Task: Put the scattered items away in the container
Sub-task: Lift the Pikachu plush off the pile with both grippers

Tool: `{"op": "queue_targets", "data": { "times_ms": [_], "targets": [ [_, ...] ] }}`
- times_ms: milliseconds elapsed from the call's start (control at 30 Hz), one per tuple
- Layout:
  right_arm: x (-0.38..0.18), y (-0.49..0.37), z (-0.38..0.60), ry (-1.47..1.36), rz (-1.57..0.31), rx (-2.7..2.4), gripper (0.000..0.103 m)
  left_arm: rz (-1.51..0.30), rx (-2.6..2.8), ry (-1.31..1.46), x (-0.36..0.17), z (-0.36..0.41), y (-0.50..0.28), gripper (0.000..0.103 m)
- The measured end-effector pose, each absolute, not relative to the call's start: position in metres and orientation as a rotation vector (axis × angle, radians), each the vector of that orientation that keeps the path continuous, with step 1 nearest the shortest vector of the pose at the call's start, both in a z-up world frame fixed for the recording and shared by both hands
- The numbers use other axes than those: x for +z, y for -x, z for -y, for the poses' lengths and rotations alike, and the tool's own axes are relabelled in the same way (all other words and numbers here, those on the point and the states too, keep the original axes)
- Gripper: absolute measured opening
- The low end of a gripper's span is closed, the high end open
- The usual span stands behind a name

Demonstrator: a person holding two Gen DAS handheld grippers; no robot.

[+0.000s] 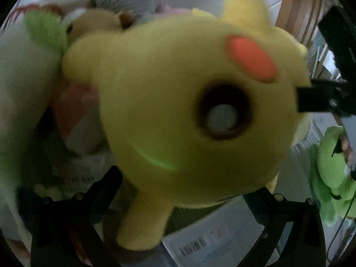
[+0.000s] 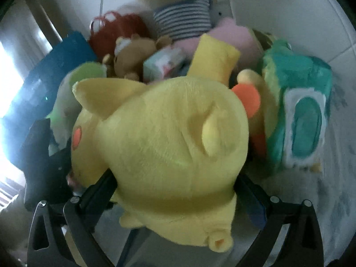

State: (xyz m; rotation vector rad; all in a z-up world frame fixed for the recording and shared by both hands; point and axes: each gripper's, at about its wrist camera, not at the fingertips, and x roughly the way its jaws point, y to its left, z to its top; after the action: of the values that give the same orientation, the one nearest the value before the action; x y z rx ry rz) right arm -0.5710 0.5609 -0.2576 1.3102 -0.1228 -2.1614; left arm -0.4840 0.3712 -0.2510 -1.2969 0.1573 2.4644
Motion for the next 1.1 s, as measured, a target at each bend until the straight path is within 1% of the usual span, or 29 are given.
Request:
{"op": "queue_targets", "data": {
  "times_ms": [100,167,233,300,433,467,533,633,733,867,1100],
  "targets": [
    [-0.26,0.575,-0.557,-1.291,0.092,-2.162,0.103,-0.218,2.44,1.323,-0.257,-0.376,0.497,0.102],
    [-0.261,0.57,-0.551,-1.293,0.015,-2.167,0.103,-0.24,2.427,1.35,-0.265,-0.376,0.504,0.102],
    [-0.255,0.566,-0.552,-1.281,0.001,-2.168,0.103,-0.229,2.424,1.324,-0.262,-0.372,0.5,0.102],
    [-0.249,0.566,-0.554,-1.261,-0.011,-2.17,0.103,-0.218,2.419,1.295,-0.257,-0.369,0.498,0.099],
    [-0.26,0.58,-0.549,-1.227,0.018,-2.168,0.103,-0.257,2.482,1.288,-0.255,-0.366,0.502,0.093],
    [-0.261,0.577,-0.545,-1.222,-0.005,-2.157,0.103,-0.266,2.485,1.283,-0.255,-0.364,0.5,0.092],
    [-0.254,0.567,-0.544,-1.17,-0.032,-2.173,0.1,-0.263,2.494,1.259,-0.248,-0.359,0.492,0.091],
    [-0.236,0.554,-0.552,-1.074,-0.001,-2.206,0.098,-0.238,2.526,1.185,-0.225,-0.354,0.477,0.09],
    [-0.215,0.539,-0.561,-0.991,0.017,-2.224,0.098,-0.297,2.57,1.102,-0.198,-0.352,0.463,0.09],
    [-0.184,0.521,-0.561,-0.913,0.035,-2.254,0.098,-0.331,2.603,1.033,-0.166,-0.348,0.447,0.09],
    [-0.131,0.494,-0.541,-0.85,0.049,-2.266,0.098,-0.318,2.669,0.982,-0.115,-0.314,0.411,0.09]
  ]
}}
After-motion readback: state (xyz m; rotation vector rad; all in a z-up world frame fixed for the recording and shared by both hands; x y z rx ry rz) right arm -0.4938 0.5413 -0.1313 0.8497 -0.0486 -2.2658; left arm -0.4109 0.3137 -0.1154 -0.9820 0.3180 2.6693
